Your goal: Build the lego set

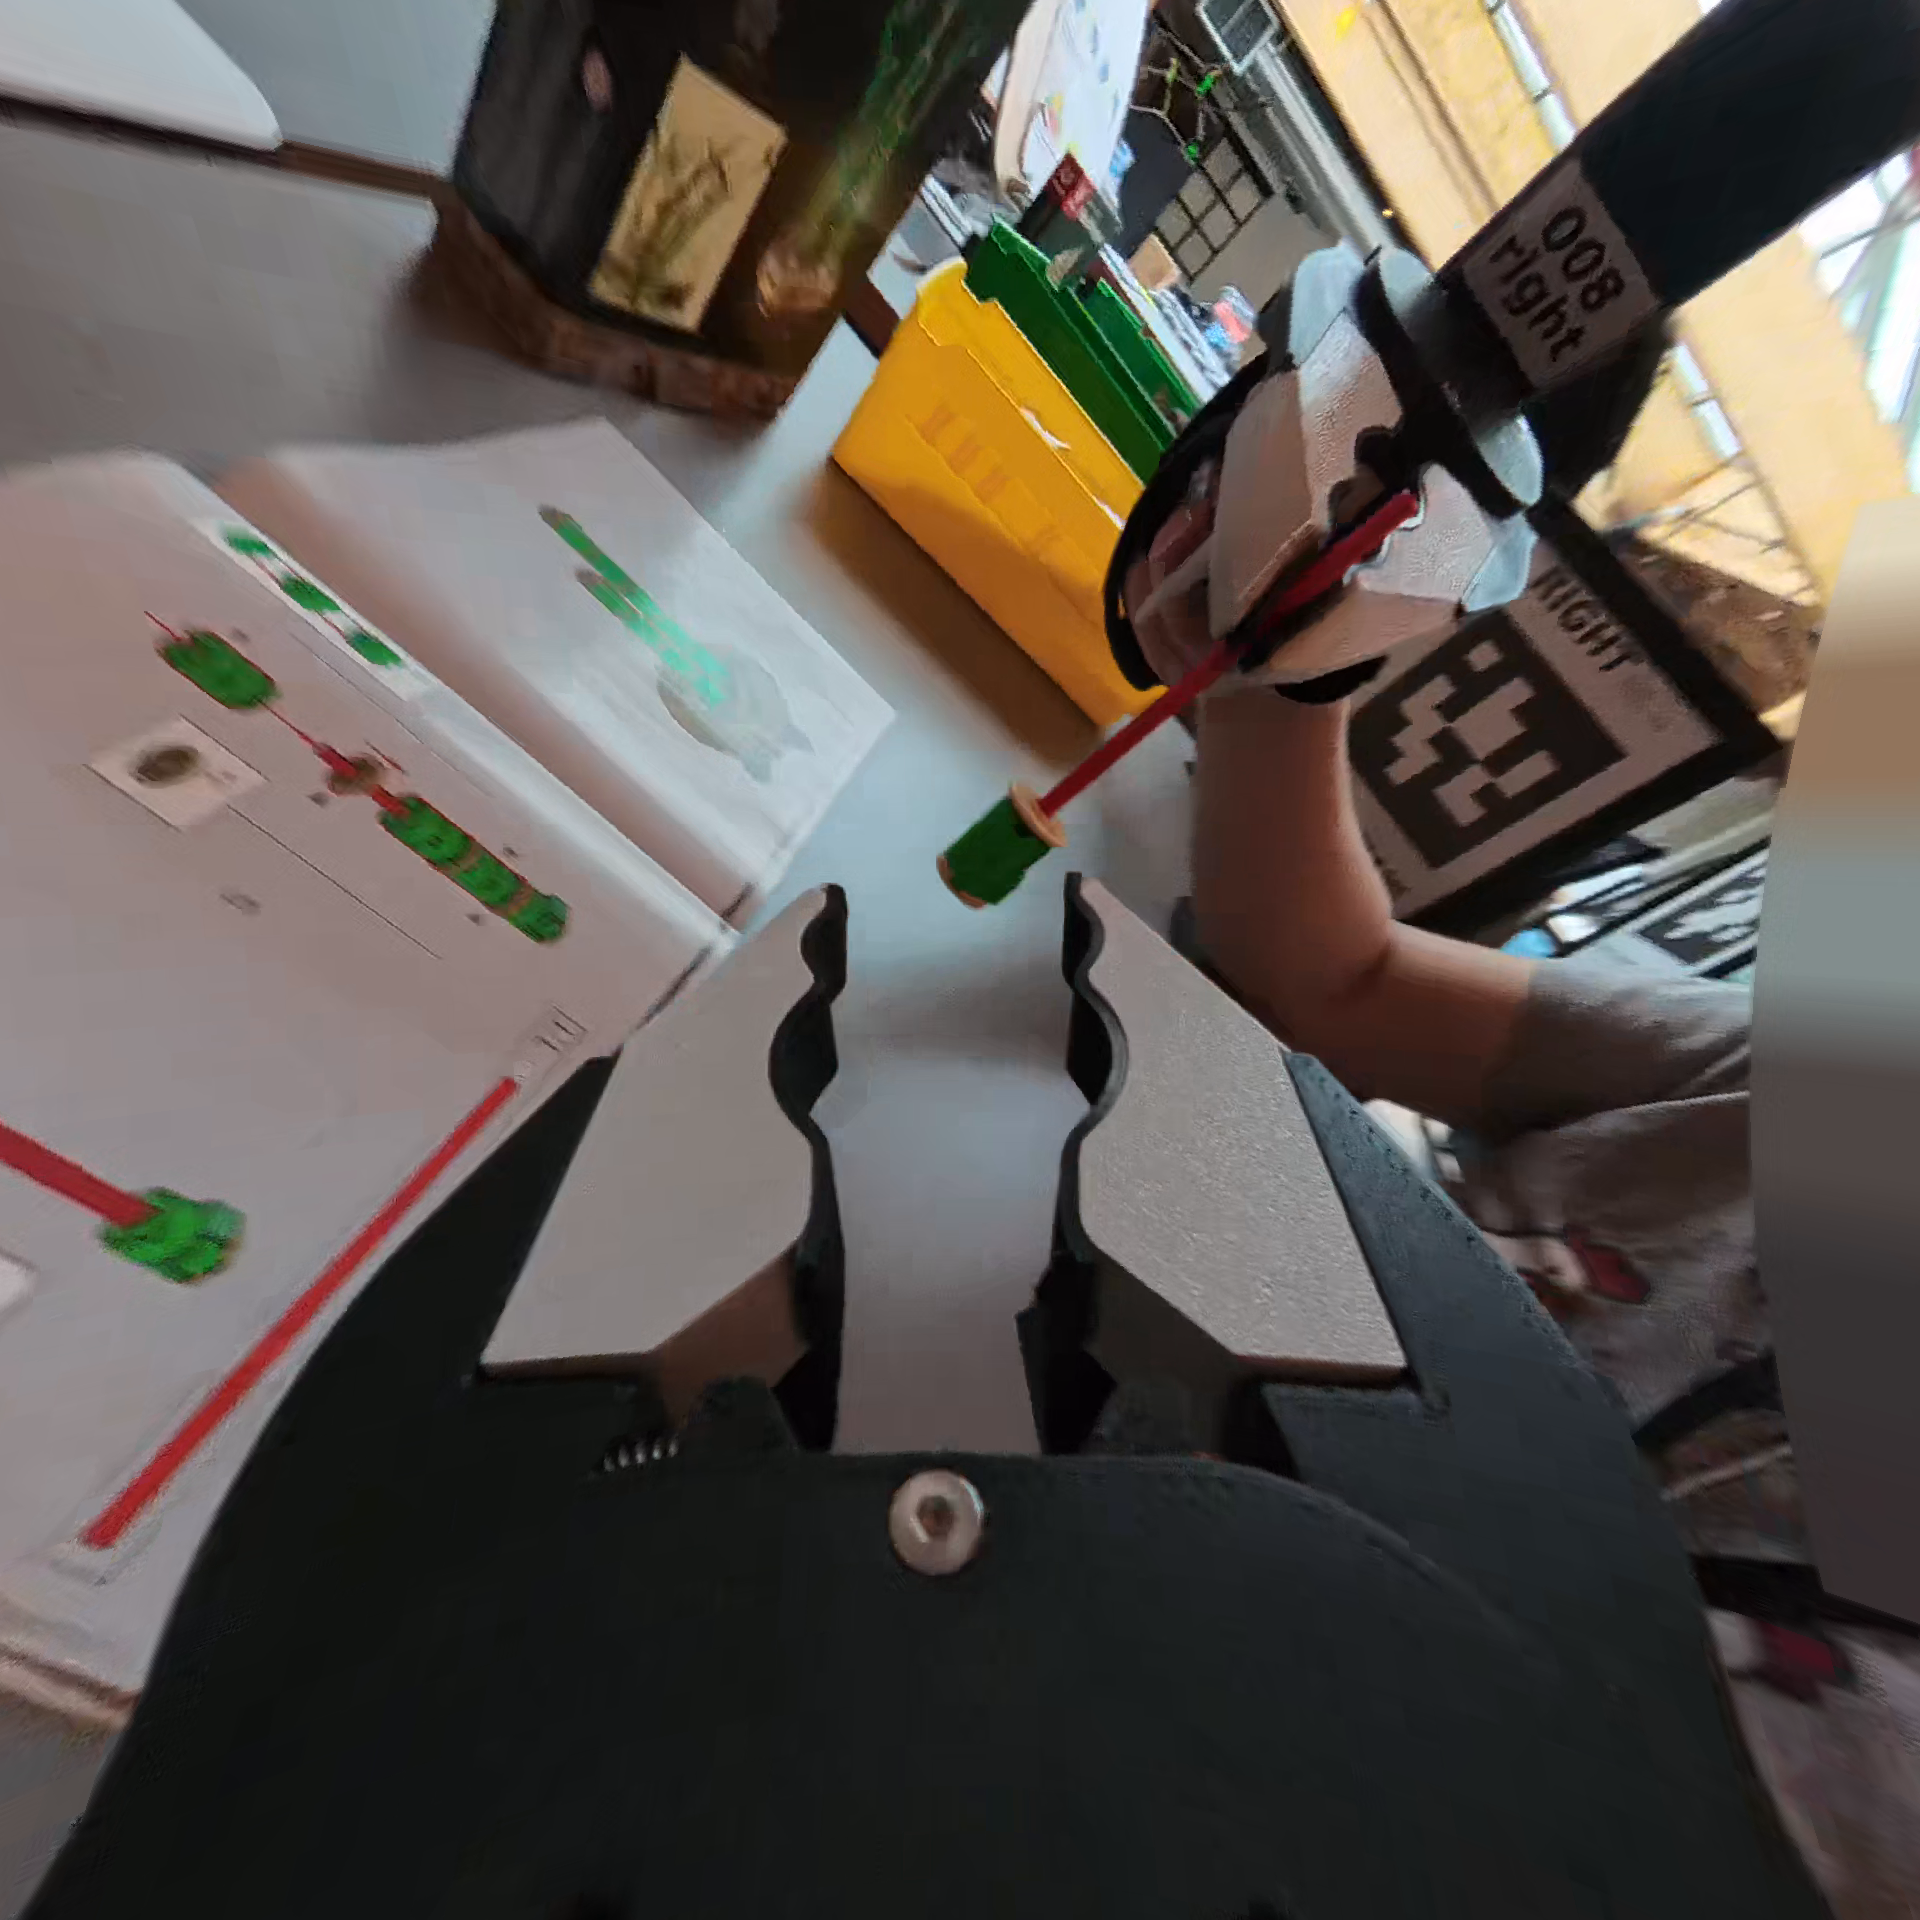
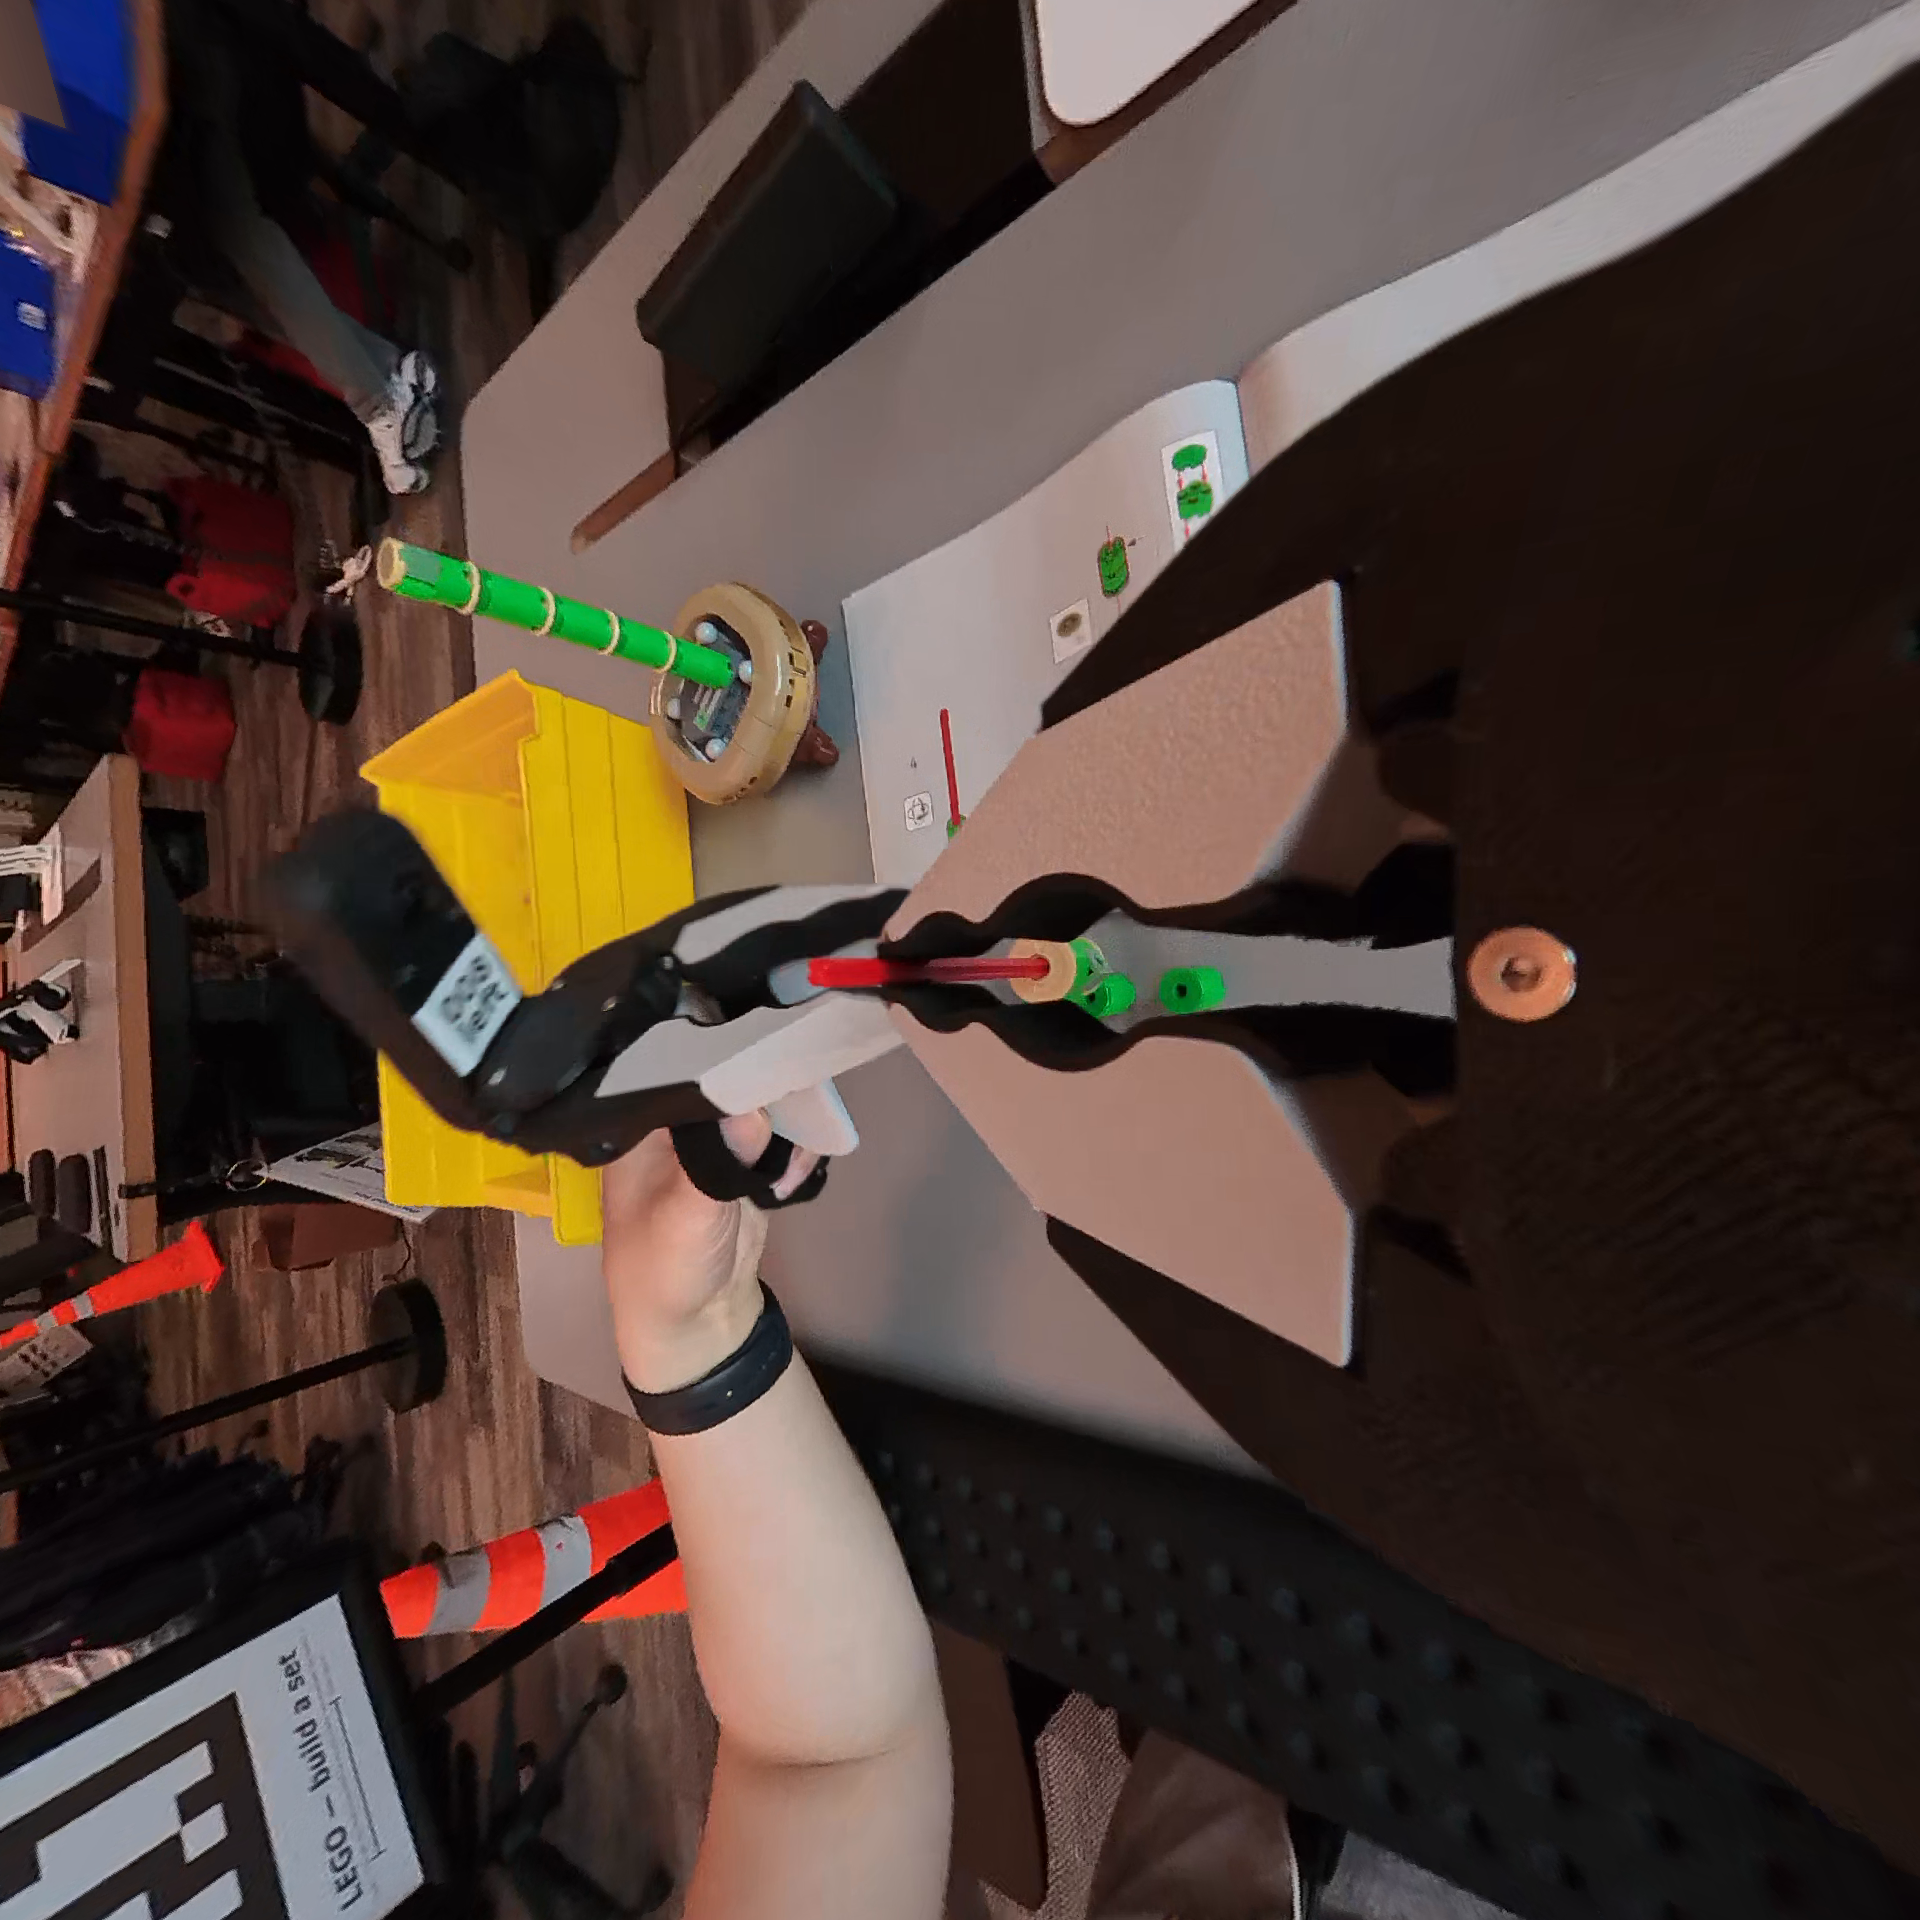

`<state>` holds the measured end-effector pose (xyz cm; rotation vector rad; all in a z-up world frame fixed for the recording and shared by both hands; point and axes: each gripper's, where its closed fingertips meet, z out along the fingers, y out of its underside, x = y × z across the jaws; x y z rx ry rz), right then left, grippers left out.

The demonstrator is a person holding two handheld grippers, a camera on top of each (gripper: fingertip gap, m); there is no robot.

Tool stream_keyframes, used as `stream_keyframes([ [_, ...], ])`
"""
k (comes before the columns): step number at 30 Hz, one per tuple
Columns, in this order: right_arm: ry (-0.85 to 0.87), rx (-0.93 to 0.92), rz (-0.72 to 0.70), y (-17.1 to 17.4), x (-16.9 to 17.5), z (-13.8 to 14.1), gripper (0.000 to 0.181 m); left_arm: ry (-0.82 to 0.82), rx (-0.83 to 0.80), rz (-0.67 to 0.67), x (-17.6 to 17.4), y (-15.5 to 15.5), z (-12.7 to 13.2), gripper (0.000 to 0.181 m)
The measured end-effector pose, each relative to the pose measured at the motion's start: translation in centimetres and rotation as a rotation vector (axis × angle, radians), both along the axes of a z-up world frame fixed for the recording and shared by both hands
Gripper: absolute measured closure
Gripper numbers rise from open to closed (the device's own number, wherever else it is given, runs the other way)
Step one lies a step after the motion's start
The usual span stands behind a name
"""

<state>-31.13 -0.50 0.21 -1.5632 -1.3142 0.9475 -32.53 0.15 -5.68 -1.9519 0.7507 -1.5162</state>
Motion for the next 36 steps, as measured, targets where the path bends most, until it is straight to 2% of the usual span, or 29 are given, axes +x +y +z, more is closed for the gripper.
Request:
stream_keyframes([
  [3, 0.001, -0.019, -0.022, -0.1, -0.6, 0.2, 0.178, -0.012, 0.258, 0.051, -0.5, 0.4, 2.2, 0.145],
  [5, 0.009, -0.037, -0.043, -0.2, -1.0, 0.4, 0.178, -0.044, 0.363, 0.046, -0.3, -0.3, 3.6, 0.148],
  [10, 0.005, -0.116, -0.090, -0.4, -2.0, 0.3, 0.178, 0.044, 0.485, 0.011, 0.5, -1.4, 3.1, 0.145],
  [15, 0.016, -0.132, -0.126, -0.6, -2.6, 0.6, 0.178, 0.047, 0.503, -0.007, 1.0, -1.7, 2.9, 0.146],
  [16, 0.005, -0.115, -0.144, -0.4, -2.6, 0.5, 0.179, 0.047, 0.501, -0.005, 1.1, -1.8, 2.9, 0.152],
  [18, -0.013, -0.091, -0.176, 0.0, -2.5, 0.3, 0.178, 0.075, 0.511, 0.020, 0.9, -1.4, 2.6, 0.176],
  [22, 0.000, -0.131, -0.184, 0.1, -2.7, 0.1, 0.179, 0.084, 0.534, 0.003, 1.1, -1.6, 2.4, 0.177],
  [25, 0.009, -0.149, -0.178, 0.2, -2.7, 0.0, 0.179, 0.081, 0.544, 0.010, 1.3, -1.6, 2.5, 0.166],
  [28, 0.024, -0.167, -0.164, 0.0, -2.8, 0.2, 0.179, 0.102, 0.574, 0.019, 1.2, -1.6, 2.5, 0.178],
  [30, 0.027, -0.174, -0.164, 0.1, -2.8, 0.1, 0.179, 0.115, 0.596, 0.022, 1.2, -1.6, 2.5, 0.179],
  [36, 0.031, -0.192, -0.158, 0.1, -2.9, -0.2, 0.179, 0.135, 0.588, 0.016, 1.4, -1.6, 2.1, 0.170],
])
